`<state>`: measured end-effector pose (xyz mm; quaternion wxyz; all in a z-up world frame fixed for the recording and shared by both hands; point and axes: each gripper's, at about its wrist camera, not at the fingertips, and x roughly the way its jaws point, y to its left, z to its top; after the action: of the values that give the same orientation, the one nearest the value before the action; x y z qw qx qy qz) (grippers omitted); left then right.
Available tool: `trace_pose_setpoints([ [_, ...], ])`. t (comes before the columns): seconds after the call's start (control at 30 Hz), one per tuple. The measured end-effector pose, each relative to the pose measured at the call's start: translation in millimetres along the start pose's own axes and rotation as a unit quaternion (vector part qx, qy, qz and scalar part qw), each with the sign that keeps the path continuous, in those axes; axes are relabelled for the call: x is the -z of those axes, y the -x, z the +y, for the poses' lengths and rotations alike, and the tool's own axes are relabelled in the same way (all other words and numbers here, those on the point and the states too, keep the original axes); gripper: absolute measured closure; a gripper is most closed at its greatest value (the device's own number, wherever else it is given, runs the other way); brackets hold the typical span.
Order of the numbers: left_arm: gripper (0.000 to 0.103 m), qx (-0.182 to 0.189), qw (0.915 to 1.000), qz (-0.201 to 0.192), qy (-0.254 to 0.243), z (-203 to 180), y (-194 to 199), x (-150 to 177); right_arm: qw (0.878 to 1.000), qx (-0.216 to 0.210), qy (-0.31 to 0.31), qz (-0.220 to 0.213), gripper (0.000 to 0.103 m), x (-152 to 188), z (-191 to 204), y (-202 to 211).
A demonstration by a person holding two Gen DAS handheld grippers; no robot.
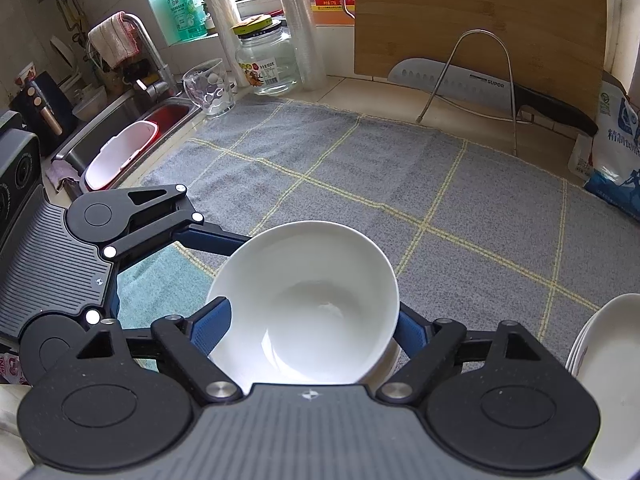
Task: Organize plates and bowls
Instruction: 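Lower the pink-flowered bowl onto the stacked bowls and open the right gripper, then grip the rim of the three-bowl stack with the right gripper and lift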
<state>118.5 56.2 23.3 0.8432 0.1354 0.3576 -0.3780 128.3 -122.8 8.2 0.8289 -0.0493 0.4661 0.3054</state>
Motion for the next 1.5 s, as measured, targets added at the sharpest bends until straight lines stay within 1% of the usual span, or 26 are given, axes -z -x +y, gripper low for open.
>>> trace_pose_setpoints([
  [0.17, 0.008, 0.0, 1.0, 0.0, -0.001, -0.2, -0.5, -0.7, 1.0, 0.003, 0.003, 0.0, 0.013, 0.4, 0.9, -1.0],
  [0.3, 0.007, 0.004, 1.0, 0.005, 0.001, 0.8, -3.1, -0.2, 1.0, 0.002, 0.005, -0.001, 0.01, 1.3, 1.8, -1.6],
  [0.43, 0.006, 0.01, 0.9999, 0.009, 0.006, 3.1, -5.5, 1.5, 1.0, -0.002, 0.006, -0.003, 0.005, 2.1, 1.8, -2.3],
  [0.53, 0.006, 0.011, 0.9999, 0.007, 0.008, 4.9, -4.2, 1.7, 1.0, 0.006, 0.012, -0.006, 0.0, 2.5, 2.9, -2.7],
  [0.7, 0.006, 0.013, 0.9999, 0.001, 0.001, 4.1, 4.1, 1.9, 1.0, 0.014, 0.016, -0.02, 0.0, 4.7, 1.7, 4.5],
  [0.9, 0.006, 0.018, 0.9998, -0.009, 0.0, 6.7, 15.1, 3.5, 0.998, 0.053, 0.007, -0.03, 0.0, 16.0, -10.9, 15.9],
  [1.07, 0.006, 0.02, 0.9998, -0.002, -0.005, 10.0, 18.2, 9.4, 0.996, 0.087, -0.007, -0.028, 0.0, 30.3, -23.2, 22.8],
  [1.13, 0.006, 0.021, 0.9998, 0.002, -0.004, 12.0, 17.8, 11.6, 0.995, 0.094, -0.01, -0.027, 0.0, 35.6, -25.7, 23.5],
  [1.3, 0.006, 0.029, 0.9995, 0.012, -0.001, 16.9, 15.4, 14.6, 0.994, 0.1, -0.018, -0.041, 0.0, 43.7, -26.5, 29.7],
  [1.4, 0.006, 0.033, 0.9991, 0.022, -0.013, 18.3, 11.8, 18.3, 0.995, 0.085, 0.003, -0.053, 0.0, 47.8, -22.0, 37.1],
  [1.43, 0.006, 0.036, 0.9989, 0.025, -0.018, 18.5, 10.4, 19.6, 0.995, 0.078, 0.014, -0.054, 0.0, 50.0, -20.0, 39.1],
  [1.5, 0.006, 0.036, 0.9985, 0.033, -0.025, 19.3, 5.1, 23.1, 0.995, 0.079, 0.038, -0.048, 0.0, 55.8, -15.0, 39.4],
])
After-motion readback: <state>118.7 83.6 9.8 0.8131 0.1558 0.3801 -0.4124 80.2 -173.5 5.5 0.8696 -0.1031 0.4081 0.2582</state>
